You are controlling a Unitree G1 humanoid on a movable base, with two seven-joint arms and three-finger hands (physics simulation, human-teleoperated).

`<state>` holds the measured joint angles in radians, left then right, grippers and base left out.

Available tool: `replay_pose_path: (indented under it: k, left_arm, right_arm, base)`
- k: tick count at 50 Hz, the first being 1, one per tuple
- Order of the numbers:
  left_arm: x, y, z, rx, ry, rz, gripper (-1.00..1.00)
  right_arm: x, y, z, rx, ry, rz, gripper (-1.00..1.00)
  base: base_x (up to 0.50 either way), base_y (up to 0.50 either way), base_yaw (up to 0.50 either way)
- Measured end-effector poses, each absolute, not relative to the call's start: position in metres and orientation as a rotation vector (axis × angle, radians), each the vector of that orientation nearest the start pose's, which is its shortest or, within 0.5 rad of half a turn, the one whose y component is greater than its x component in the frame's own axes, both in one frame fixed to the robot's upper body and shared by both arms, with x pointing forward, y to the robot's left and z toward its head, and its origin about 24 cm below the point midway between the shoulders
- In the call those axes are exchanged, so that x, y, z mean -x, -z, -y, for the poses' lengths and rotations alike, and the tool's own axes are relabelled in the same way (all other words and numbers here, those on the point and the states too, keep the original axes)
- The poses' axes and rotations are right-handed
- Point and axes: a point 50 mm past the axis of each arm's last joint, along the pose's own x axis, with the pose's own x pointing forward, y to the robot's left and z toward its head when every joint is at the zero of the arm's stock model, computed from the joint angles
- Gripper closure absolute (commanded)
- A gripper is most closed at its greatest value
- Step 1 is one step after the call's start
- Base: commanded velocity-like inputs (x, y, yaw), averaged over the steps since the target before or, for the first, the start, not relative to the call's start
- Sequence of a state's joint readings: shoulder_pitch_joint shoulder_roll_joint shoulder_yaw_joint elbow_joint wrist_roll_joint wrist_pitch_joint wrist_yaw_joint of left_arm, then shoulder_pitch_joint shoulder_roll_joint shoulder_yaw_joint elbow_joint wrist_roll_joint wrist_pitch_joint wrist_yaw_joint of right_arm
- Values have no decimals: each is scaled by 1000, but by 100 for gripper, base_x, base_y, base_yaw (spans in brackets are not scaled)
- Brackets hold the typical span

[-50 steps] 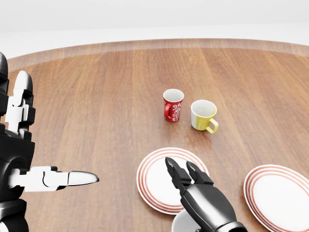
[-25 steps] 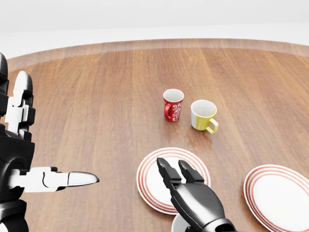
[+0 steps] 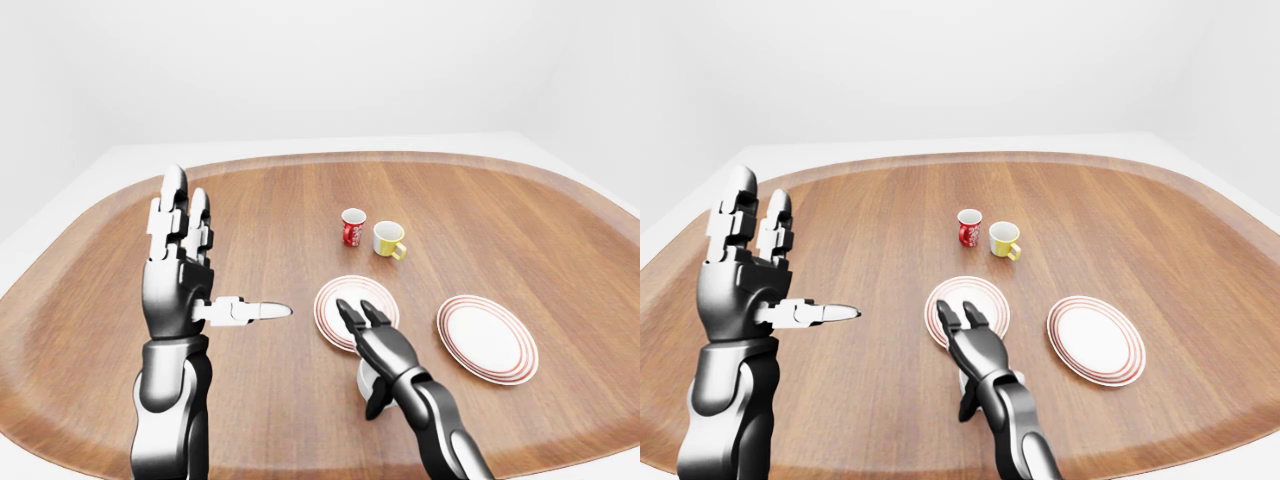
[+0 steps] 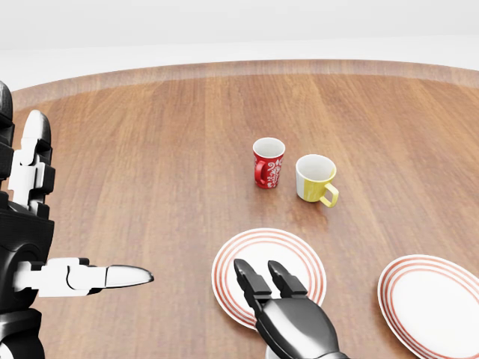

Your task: Put the white mug on the left plate.

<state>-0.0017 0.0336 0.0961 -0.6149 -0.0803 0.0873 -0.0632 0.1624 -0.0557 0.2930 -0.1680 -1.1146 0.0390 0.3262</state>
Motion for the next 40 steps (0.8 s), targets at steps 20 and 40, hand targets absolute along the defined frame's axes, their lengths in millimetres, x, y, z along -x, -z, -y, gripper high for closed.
replay_pose_path:
  k: [20, 40]
  left_arm:
    - [-220, -173, -168, 2, 4, 536, -100]
    - [-221, -172, -168, 0, 4, 529, -100]
  right_arm:
    - [-209, 6, 105, 1167, -507, -151, -100]
    - [-212, -1, 107, 1176, -518, -118, 100]
  base:
    - [0, 0, 0]
    - [0, 0, 0]
